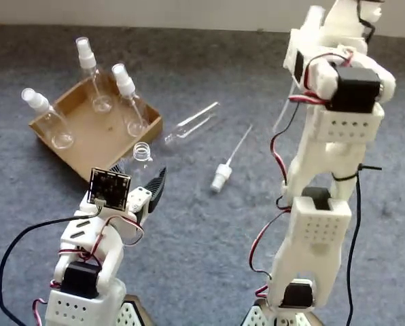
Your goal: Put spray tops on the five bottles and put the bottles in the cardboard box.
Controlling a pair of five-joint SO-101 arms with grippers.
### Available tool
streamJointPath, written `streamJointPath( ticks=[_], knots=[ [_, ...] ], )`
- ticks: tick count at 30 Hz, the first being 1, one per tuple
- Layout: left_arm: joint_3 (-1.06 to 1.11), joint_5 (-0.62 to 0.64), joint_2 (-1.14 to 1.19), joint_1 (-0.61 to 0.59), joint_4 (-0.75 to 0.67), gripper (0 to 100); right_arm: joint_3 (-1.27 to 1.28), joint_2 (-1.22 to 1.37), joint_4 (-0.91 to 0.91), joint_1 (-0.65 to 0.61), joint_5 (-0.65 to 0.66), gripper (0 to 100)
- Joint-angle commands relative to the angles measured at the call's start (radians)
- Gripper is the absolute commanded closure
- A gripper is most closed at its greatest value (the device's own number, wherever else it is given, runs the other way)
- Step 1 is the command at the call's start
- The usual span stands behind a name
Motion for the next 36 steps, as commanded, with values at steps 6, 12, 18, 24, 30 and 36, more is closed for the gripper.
streamJointPath(
  ticks=[6, 12, 18, 24, 30, 36],
  knots=[
    [-0.004, 0.005, -0.012, 0.068, -0.023, 84, 0.32, -0.374, 0.021, -0.004, 0.014, 95.0],
    [0.013, 0.003, -0.013, 0.101, -0.028, 84, 0.47, -0.616, 0.021, -0.007, 0.015, 95.0],
    [0.021, 0.005, -0.013, 0.133, -0.057, 84, 0.644, -0.865, 0.021, -0.007, 0.015, 95.0],
    [0.05, 0.005, -0.013, 0.243, -0.06, 84, 0.877, -1.069, 0.019, -0.096, 0.017, 95.0],
    [0.05, 0.005, -0.013, 0.295, -0.057, 84, 1.104, -1.231, -0.062, -0.119, 0.017, 95.0],
    [0.053, 0.005, -0.013, 0.36, -0.057, 84, 1.432, -1.38, -0.214, -0.117, 0.017, 95.0]
  ],
)
